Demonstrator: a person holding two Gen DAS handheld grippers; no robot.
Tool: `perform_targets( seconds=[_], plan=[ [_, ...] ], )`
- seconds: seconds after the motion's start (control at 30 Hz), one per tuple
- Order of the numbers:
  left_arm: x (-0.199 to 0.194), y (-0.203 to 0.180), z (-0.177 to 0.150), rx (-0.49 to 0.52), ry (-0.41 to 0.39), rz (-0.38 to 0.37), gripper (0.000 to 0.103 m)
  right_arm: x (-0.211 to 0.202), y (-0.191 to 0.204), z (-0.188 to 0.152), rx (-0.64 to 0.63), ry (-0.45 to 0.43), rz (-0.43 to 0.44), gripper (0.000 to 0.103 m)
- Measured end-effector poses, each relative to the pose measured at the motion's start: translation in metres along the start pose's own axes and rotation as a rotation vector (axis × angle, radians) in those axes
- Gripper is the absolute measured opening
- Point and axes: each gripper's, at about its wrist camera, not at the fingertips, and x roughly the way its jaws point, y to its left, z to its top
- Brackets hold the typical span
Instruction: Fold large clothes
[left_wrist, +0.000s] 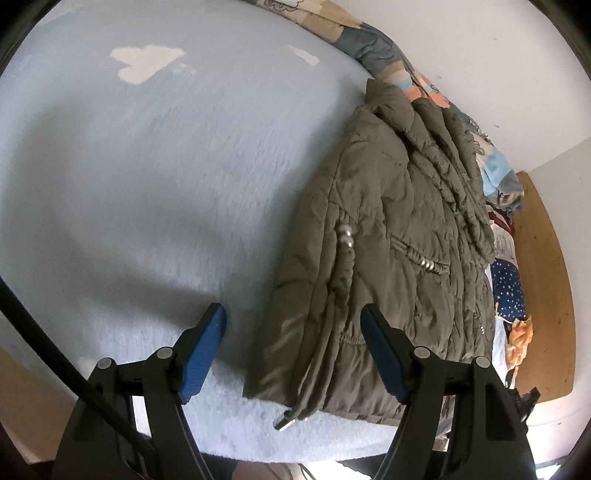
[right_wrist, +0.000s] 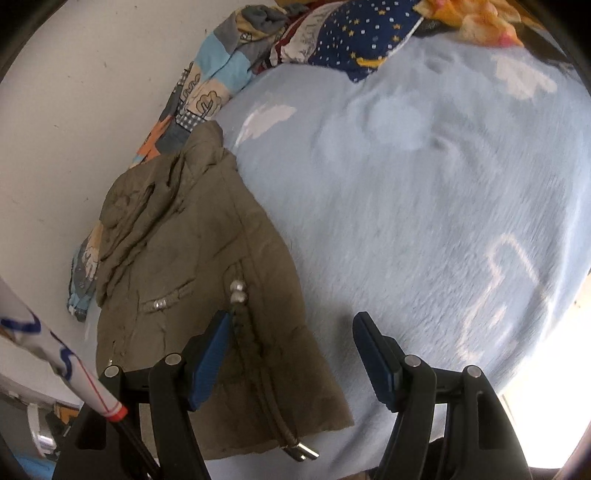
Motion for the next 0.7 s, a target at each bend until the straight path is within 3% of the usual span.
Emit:
perform_targets(
  seconds=[0.23, 0.33, 0.4, 0.47, 0.53, 0.7],
  plan=[
    [0.01, -0.002, -0.024, -0.037, 0.042, -0.052, 0.079, 0.017, 0.005, -0.019, 0.031, 0.099, 0.068, 0.074],
    [0.006, -0.017, -0.03, 0.037, -0.027, -0.019, 0.076, 0.021, 0.014, -0.024, 0.003, 0.107, 0.076, 0.073],
    [0.005, -0.026, -0.03, 0.085, -0.061, 0.022, 0.069, 0.022, 0.017, -0.025, -0.003, 0.1, 0.071, 0.065],
    [0.006, -0.031, -0.029, 0.114, -0.078, 0.037, 0.054, 0.021, 0.02, -0.024, -0.026, 0.092, 0.078, 0.031],
    [0.005, -0.037, -0.029, 0.146, -0.091, 0.036, 0.039, 0.016, 0.029, -0.025, -0.089, 0.065, 0.059, 0.023],
    [0.003, -0.055, -0.038, 0.28, -0.133, 0.13, 0.035, 0.009, 0.048, -0.027, -0.22, 0.0, -0.05, 0.018]
  ],
)
